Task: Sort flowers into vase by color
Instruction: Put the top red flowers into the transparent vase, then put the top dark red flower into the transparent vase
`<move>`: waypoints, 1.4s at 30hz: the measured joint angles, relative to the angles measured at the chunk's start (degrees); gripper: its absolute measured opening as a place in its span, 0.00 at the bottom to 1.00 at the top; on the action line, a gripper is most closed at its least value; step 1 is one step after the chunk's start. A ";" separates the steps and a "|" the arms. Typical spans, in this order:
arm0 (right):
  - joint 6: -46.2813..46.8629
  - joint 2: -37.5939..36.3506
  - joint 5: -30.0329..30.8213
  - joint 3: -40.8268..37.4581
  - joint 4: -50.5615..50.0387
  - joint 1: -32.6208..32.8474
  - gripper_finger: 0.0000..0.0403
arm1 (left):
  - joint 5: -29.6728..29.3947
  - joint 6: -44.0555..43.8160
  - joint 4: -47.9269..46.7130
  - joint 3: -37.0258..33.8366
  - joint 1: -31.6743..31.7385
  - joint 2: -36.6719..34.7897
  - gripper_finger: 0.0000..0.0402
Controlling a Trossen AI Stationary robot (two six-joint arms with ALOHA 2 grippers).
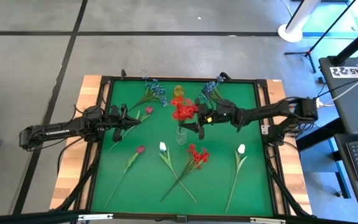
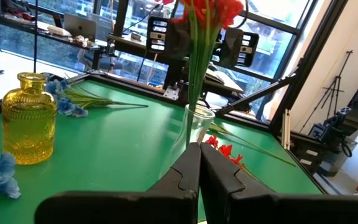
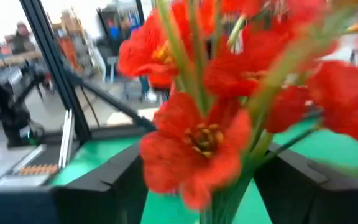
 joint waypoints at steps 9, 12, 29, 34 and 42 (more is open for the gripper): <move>-0.94 -11.44 -0.14 -0.02 -13.85 0.06 0.68 | 0.00 0.00 0.02 0.00 -0.02 0.00 0.00; -0.98 -14.02 -0.40 -0.02 -17.65 0.04 0.68 | -0.01 0.00 0.02 0.02 -0.01 0.00 0.00; -4.98 -31.91 14.01 -0.02 -43.65 0.00 0.68 | 0.00 0.00 0.02 0.01 -0.02 0.00 0.00; -3.24 -38.02 15.09 -0.02 -49.36 0.00 0.68 | 0.00 -0.08 0.03 0.00 -0.01 0.00 0.00; 1.07 -40.14 12.59 -0.06 -59.06 0.07 0.68 | 0.01 -3.56 4.75 0.00 0.00 0.00 0.00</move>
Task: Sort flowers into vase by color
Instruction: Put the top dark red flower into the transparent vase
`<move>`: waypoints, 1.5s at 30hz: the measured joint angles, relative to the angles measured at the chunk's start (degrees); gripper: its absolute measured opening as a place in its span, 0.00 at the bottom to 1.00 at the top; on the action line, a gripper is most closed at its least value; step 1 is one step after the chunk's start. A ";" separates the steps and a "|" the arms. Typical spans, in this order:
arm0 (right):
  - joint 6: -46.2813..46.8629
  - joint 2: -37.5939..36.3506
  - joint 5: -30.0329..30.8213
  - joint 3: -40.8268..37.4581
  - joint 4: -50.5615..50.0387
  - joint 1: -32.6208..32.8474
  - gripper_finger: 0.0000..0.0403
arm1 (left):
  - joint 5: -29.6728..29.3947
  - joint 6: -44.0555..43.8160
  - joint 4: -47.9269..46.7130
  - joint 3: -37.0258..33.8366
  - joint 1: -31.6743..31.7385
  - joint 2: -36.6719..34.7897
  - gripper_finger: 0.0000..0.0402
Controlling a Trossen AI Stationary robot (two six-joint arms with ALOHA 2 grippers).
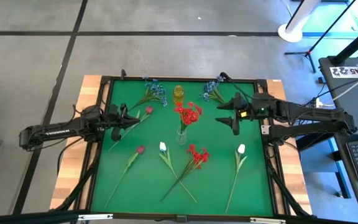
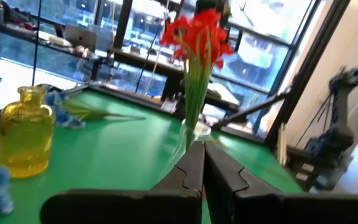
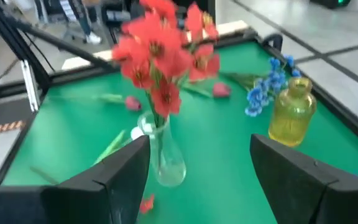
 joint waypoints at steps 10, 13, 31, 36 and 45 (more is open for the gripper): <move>-1.56 0.02 -1.51 -4.59 2.67 -0.02 0.68 | -0.90 -5.39 4.89 0.95 -0.02 0.01 0.00; -1.58 -0.04 -1.51 -4.93 3.64 -0.02 0.68 | -0.95 -3.56 2.78 4.19 -0.02 -0.02 0.00; -1.63 0.00 -1.17 -5.01 5.33 -0.07 0.68 | -20.27 -8.18 -57.03 36.23 -0.70 20.78 0.00; -1.63 0.00 -1.01 -5.01 5.22 -0.04 0.68 | -19.44 -11.43 -64.62 36.13 -2.80 28.04 0.00; -1.18 0.00 -0.94 -5.01 4.99 -0.02 0.68 | -21.65 -14.07 -64.20 35.41 -8.84 38.87 0.13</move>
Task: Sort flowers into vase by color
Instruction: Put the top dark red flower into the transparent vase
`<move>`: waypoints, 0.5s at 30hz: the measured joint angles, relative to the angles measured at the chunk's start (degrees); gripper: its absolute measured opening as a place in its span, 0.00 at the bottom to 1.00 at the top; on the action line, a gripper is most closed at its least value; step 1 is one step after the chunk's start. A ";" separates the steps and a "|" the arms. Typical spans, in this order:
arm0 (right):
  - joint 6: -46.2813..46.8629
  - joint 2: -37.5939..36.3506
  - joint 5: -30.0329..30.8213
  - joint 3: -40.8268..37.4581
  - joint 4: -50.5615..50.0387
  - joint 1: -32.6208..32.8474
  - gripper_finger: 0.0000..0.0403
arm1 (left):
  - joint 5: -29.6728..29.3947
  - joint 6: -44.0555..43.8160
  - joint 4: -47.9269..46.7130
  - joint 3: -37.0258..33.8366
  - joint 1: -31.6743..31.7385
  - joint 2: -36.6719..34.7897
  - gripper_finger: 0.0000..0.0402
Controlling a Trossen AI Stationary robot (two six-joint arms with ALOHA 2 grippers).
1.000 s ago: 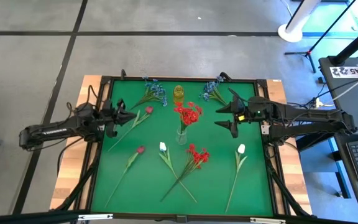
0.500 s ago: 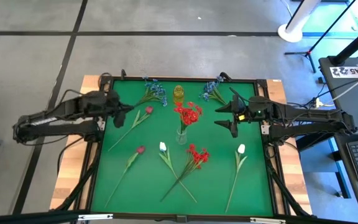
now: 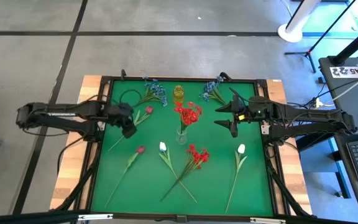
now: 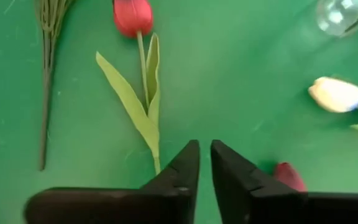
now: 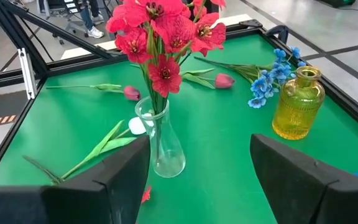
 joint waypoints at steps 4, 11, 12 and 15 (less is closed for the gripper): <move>0.94 0.00 0.04 0.00 -1.65 0.00 0.68 | -1.62 0.00 1.71 -0.04 -1.55 4.34 0.26; 2.76 0.02 -0.01 0.00 -3.49 0.00 0.68 | -6.17 -0.49 2.59 -0.04 -1.97 11.81 0.41; 3.20 0.02 -0.02 0.00 -3.50 0.00 0.68 | -6.18 -0.49 2.50 -0.04 -1.66 12.93 0.42; 3.68 0.02 -0.04 0.00 -3.59 0.00 0.68 | -6.21 -0.80 2.47 -0.07 -0.49 16.42 0.43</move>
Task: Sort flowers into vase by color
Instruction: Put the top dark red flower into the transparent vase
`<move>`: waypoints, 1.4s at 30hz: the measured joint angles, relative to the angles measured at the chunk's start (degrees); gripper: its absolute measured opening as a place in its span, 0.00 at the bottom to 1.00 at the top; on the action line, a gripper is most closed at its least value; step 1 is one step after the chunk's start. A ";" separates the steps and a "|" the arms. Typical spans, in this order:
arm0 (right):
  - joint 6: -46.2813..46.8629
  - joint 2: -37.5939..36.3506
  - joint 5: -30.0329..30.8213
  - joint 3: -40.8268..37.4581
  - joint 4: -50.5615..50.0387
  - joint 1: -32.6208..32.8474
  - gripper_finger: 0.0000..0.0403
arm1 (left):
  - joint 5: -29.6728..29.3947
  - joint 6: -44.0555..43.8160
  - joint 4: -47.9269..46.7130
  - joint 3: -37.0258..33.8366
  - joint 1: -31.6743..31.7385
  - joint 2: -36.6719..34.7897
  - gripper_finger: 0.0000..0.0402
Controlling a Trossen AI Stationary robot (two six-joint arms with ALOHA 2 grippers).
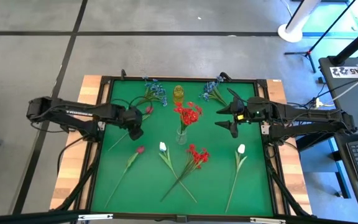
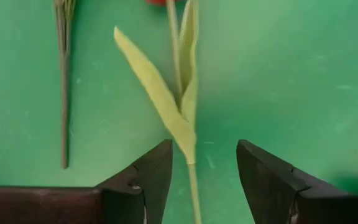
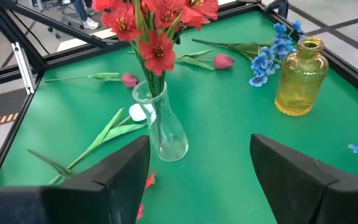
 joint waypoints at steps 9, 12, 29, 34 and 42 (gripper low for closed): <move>-0.02 -0.02 -0.04 0.00 -0.46 0.00 0.68 | 2.09 0.03 2.26 -1.44 2.94 7.17 0.44; -0.02 0.00 -0.04 0.00 -0.42 0.00 0.68 | 1.53 -1.87 6.22 -1.86 3.17 7.99 0.44; -0.04 0.00 0.15 0.00 -0.37 0.01 0.68 | 3.30 -5.40 9.61 -3.51 4.20 10.89 0.34; -0.13 0.00 1.95 0.00 -0.04 0.02 0.68 | 2.28 -4.72 8.94 -2.94 4.26 11.06 0.18; -1.11 0.00 1.92 0.00 1.64 0.02 0.68 | 1.80 -2.64 8.31 -2.44 4.26 10.04 0.04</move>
